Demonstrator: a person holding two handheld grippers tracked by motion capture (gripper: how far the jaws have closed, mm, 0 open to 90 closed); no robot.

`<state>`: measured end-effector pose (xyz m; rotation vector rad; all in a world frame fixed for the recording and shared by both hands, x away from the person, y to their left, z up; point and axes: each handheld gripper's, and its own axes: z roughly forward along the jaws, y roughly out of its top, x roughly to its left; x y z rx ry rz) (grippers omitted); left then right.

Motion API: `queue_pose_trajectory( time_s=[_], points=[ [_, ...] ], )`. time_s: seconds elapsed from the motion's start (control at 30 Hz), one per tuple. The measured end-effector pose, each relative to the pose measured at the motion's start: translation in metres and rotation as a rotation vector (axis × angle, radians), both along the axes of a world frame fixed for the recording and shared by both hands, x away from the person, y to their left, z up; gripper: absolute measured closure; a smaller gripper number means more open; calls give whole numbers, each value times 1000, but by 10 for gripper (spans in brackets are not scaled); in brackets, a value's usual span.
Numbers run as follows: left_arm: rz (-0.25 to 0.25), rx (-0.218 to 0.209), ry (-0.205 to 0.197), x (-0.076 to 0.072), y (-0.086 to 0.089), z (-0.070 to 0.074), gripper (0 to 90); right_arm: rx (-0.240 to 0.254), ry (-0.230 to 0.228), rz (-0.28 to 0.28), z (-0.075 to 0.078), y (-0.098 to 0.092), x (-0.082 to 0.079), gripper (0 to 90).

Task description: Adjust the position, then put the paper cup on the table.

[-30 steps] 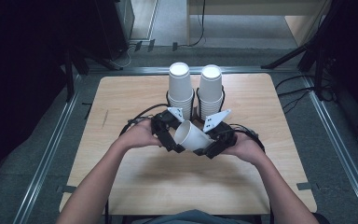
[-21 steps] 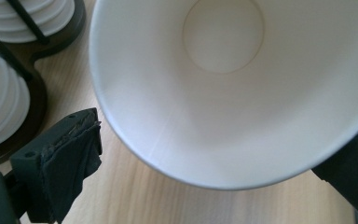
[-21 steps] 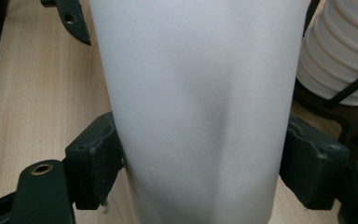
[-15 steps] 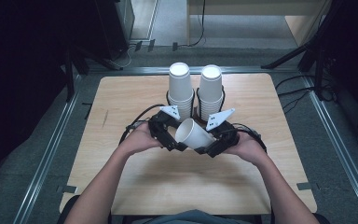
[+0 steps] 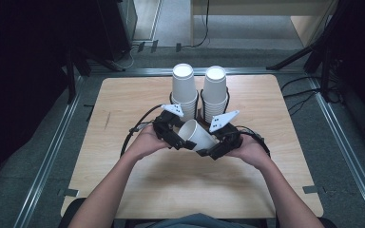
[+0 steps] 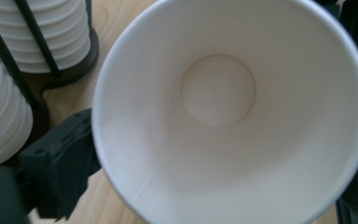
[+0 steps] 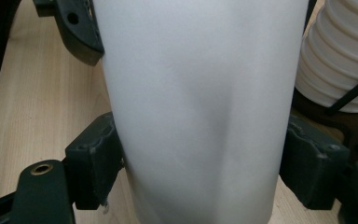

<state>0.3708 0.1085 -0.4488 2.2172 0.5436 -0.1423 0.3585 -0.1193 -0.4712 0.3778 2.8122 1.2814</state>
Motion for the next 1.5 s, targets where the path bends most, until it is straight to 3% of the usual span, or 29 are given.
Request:
queue_pose_trajectory(
  time_s=[0.17, 0.53, 0.87, 1.2, 1.5],
  points=[
    [14, -18, 12, 0, -2, -1, 47, 7, 5, 0, -1, 2, 0, 217],
    [10, -2, 14, 0, -2, -1, 85, -11, 1, -5, -1, 2, -1, 218],
    [1, 6, 25, -1, -3, 1, 90, -16, 50, -9, -1, 4, -2, 200],
    [25, 9, 26, 2, 11, 7, 91, -16, 55, -41, 4, -7, 0, 175],
    [27, 80, 7, -1, 18, 10, 90, -6, 63, -35, 9, -19, -1, 179]
  ],
)
